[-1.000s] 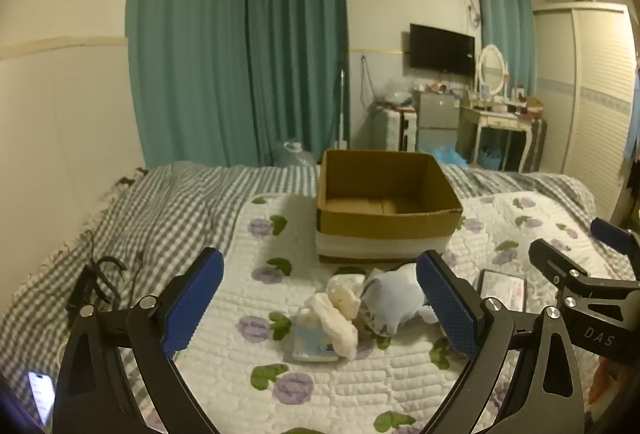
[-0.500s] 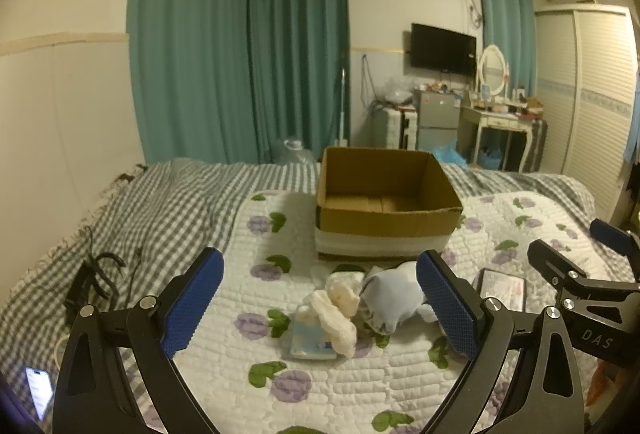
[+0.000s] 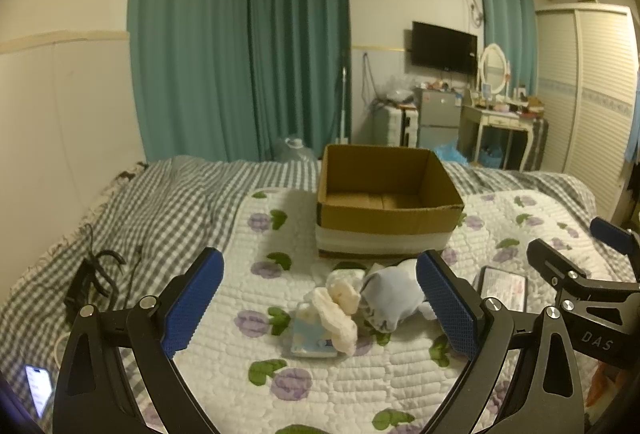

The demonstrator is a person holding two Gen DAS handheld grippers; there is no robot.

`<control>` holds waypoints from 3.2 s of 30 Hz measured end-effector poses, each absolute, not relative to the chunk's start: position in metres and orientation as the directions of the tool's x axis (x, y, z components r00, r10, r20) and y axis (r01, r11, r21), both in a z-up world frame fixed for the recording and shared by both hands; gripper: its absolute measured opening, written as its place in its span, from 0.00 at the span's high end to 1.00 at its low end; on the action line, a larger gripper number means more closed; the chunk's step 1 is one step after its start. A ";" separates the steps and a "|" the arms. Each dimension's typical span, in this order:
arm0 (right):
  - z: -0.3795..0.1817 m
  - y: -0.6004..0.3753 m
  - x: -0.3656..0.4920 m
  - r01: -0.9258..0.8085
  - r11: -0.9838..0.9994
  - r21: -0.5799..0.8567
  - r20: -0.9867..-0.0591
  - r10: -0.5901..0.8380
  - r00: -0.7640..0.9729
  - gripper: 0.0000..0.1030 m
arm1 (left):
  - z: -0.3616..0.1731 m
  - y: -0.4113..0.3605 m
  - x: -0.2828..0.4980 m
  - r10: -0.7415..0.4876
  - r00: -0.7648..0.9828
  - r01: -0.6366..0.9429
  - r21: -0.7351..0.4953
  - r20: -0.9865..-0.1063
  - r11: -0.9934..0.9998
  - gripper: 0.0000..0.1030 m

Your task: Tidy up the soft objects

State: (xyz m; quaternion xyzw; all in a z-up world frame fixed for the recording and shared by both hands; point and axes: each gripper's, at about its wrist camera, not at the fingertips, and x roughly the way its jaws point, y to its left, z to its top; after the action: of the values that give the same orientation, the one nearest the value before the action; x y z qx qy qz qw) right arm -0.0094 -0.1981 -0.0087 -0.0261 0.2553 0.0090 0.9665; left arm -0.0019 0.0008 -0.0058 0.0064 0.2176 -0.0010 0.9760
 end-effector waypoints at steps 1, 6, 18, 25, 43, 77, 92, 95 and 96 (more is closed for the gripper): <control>-0.009 -0.198 -0.010 -0.031 0.998 -0.046 -0.494 0.004 0.869 0.00 | -0.006 0.001 -0.002 0.002 0.906 0.004 0.013 -0.424 1.000 0.04; -0.009 -0.198 -0.009 -0.033 0.998 -0.047 -0.495 0.005 0.869 0.00 | -0.006 0.001 -0.003 0.003 0.905 0.003 0.013 -0.424 1.000 0.04; -0.010 -0.197 -0.010 -0.034 0.998 -0.051 -0.496 0.004 0.868 0.00 | -0.006 0.001 -0.002 0.002 0.905 0.004 0.012 -0.426 1.000 0.04; -0.010 -0.197 -0.010 -0.034 0.998 -0.052 -0.496 0.004 0.868 0.00 | -0.007 0.002 -0.003 0.002 0.906 0.004 0.013 -0.424 1.000 0.04; -0.011 -0.195 -0.011 -0.044 0.997 -0.061 -0.496 0.008 0.869 0.00 | 0.001 0.004 -0.001 0.005 0.907 0.002 0.015 -0.420 1.000 0.04; -0.105 -0.150 0.078 -0.099 0.968 -0.232 -0.678 -0.087 0.730 0.00 | -0.136 0.004 0.119 -0.172 0.653 0.186 -0.064 -0.738 0.980 0.56; -0.125 -0.091 0.111 -0.303 0.930 -0.210 -0.739 0.052 0.672 0.00 | -0.104 0.053 0.116 -0.102 0.758 0.077 -0.066 -0.644 0.995 0.78; -0.135 -0.083 0.120 -0.313 0.924 -0.218 -0.749 0.047 0.660 0.07 | -0.107 0.056 0.119 -0.104 0.746 0.071 -0.077 -0.658 0.995 0.78; -0.138 -0.082 0.122 -0.313 0.926 -0.210 -0.754 0.050 0.655 0.10 | -0.109 0.056 0.120 -0.106 0.741 0.073 -0.077 -0.664 0.994 0.78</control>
State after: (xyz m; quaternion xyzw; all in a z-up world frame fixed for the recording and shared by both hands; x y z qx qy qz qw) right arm 0.1222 -0.0823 -0.1384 -0.1632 0.4030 0.1015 0.8948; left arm 0.1199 0.0561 -0.1091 -0.0231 0.3570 -0.0478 0.9326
